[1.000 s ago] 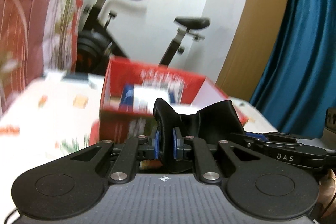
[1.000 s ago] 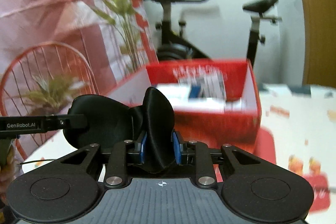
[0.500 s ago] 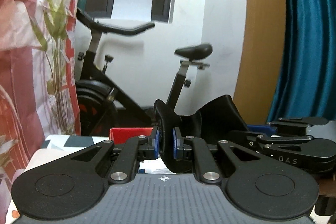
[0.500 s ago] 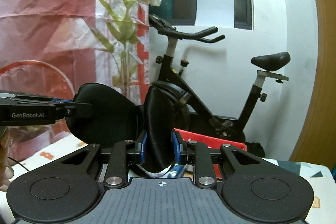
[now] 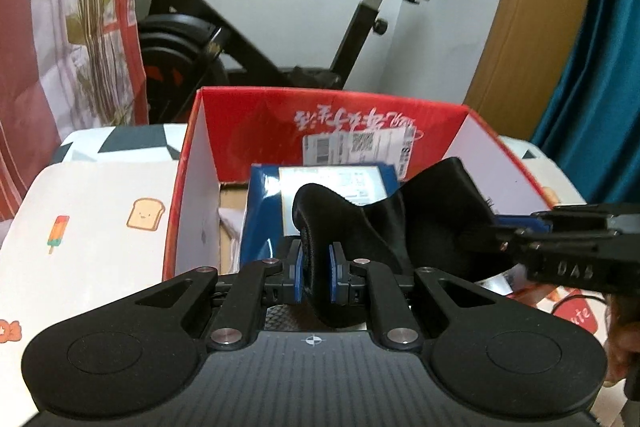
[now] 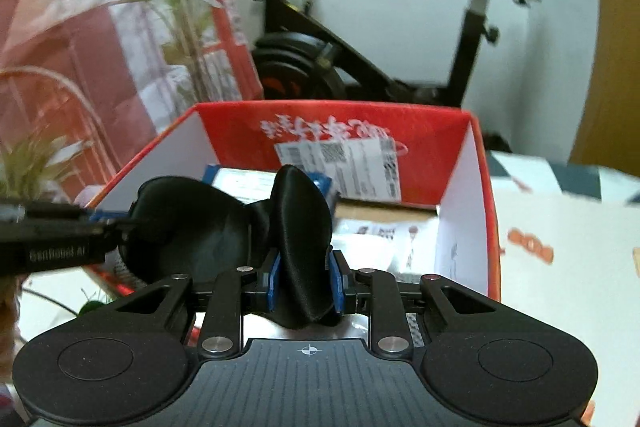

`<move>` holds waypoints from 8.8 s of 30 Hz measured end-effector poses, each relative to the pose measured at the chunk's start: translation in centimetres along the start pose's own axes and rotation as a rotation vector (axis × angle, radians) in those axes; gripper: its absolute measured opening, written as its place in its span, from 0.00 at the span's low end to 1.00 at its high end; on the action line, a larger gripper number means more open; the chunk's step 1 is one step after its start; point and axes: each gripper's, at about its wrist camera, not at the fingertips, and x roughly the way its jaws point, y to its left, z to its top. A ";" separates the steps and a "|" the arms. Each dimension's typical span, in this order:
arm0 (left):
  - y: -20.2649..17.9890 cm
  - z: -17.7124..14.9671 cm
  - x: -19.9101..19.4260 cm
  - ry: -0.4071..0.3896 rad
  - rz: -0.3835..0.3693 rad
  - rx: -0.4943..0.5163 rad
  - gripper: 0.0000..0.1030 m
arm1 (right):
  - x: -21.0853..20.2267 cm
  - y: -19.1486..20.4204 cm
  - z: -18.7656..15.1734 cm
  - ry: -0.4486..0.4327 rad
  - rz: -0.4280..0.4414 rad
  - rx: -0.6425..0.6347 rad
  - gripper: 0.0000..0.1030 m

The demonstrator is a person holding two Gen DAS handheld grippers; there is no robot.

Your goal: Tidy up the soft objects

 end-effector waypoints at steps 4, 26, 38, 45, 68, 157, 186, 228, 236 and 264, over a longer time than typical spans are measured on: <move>0.5 0.6 0.7 0.037 0.014 -0.014 0.16 | 0.2 -0.6 -0.2 0.035 -0.031 0.044 0.24; -2.2 0.6 -3.5 -0.065 0.155 0.115 0.97 | -5.3 1.0 -0.5 -0.109 -0.204 -0.048 1.00; -1.0 -3.1 -7.7 -0.142 0.138 0.013 1.00 | -9.5 1.2 -5.1 -0.252 -0.171 -0.019 1.00; 0.3 -7.5 -9.0 -0.143 0.078 -0.146 0.89 | -10.2 1.1 -9.3 -0.267 -0.098 0.022 0.98; 1.0 -13.6 -2.7 0.025 0.017 -0.214 0.37 | -0.7 0.8 -14.0 -0.045 0.012 0.140 0.64; 3.8 8.3 6.4 0.006 -0.044 -0.031 0.30 | 8.6 -2.7 9.2 0.023 -0.046 0.101 0.15; 3.1 8.3 2.7 -0.024 0.018 -0.033 0.61 | 7.8 -3.8 9.7 0.212 -0.134 0.199 0.39; 9.9 -8.1 -6.3 0.044 0.061 -0.189 0.63 | -7.7 1.1 -9.5 -0.068 -0.039 0.225 0.75; 11.5 -10.3 -3.3 0.038 -0.075 -0.375 0.56 | -6.2 1.6 -12.0 -0.026 -0.037 0.195 0.74; 0.0 -10.3 2.1 0.139 -0.346 -0.267 0.50 | -3.9 3.6 -14.2 0.065 0.046 0.088 0.70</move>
